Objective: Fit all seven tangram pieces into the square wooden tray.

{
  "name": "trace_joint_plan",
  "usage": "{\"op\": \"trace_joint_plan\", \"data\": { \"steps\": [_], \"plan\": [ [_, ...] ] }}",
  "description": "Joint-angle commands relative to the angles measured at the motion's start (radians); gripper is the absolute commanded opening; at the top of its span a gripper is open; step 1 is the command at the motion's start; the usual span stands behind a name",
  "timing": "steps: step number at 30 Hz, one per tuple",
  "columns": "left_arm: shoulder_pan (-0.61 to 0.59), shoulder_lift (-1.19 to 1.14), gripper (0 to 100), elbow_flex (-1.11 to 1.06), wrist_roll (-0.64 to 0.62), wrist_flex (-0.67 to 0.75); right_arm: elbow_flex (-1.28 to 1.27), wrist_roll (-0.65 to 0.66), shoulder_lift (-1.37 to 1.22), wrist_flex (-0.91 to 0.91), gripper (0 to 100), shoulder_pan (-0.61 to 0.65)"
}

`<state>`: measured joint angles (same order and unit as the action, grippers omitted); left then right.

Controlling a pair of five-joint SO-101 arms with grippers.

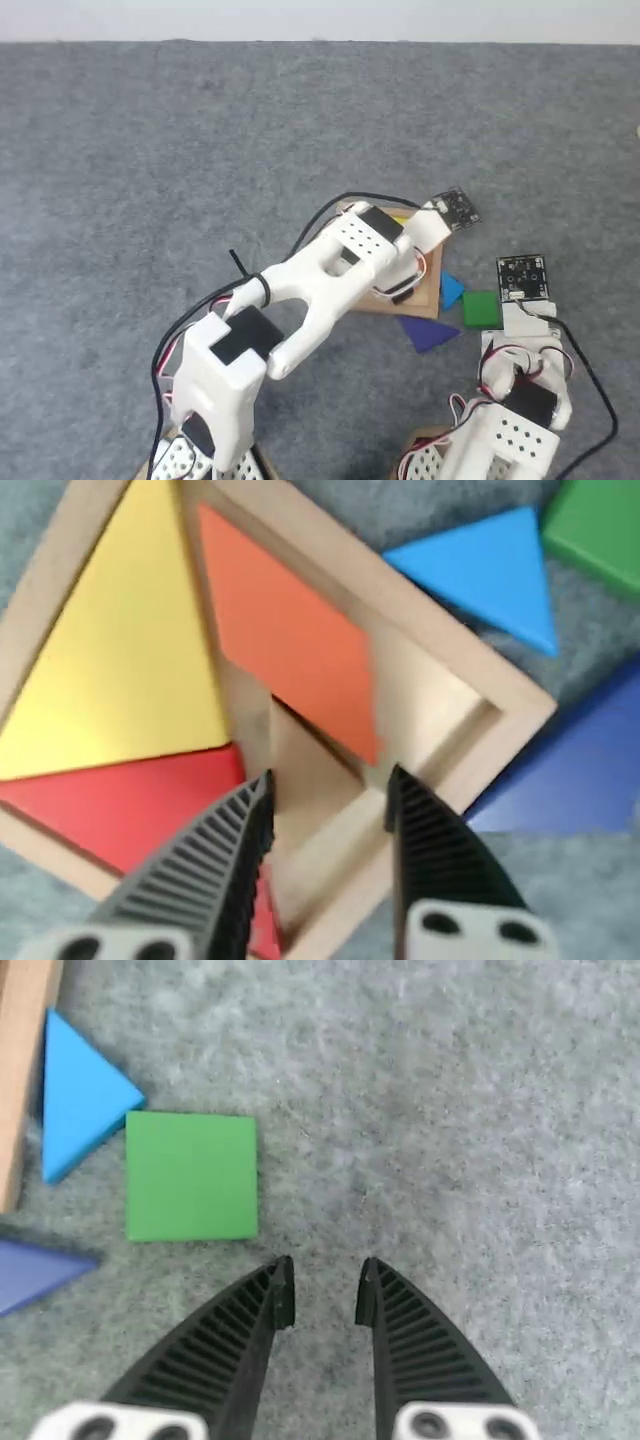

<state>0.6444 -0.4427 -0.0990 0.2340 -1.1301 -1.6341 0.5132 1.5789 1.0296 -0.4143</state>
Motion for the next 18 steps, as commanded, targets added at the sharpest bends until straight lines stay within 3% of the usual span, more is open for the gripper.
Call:
{"op": "trace_joint_plan", "data": {
  "steps": [1, 5, 11, 18],
  "plan": [
    [0.014, 0.034, 25, 0.004, -0.025, -0.02, 0.003, 0.012, 0.015, 0.002, 11.1, 0.01],
    [-0.005, -0.02, 24, 0.01, -0.018, -0.003, 0.003, 0.012, 0.015, 0.002, 11.1, 0.01],
    [-0.02, -0.029, 11, 0.031, 0.035, -0.046, 0.003, 0.012, 0.015, 0.002, 11.1, 0.01],
    [-0.018, -0.026, 9, 0.051, 0.037, -0.055, 0.003, 0.012, 0.015, 0.002, 11.1, 0.01]
  ]
}}
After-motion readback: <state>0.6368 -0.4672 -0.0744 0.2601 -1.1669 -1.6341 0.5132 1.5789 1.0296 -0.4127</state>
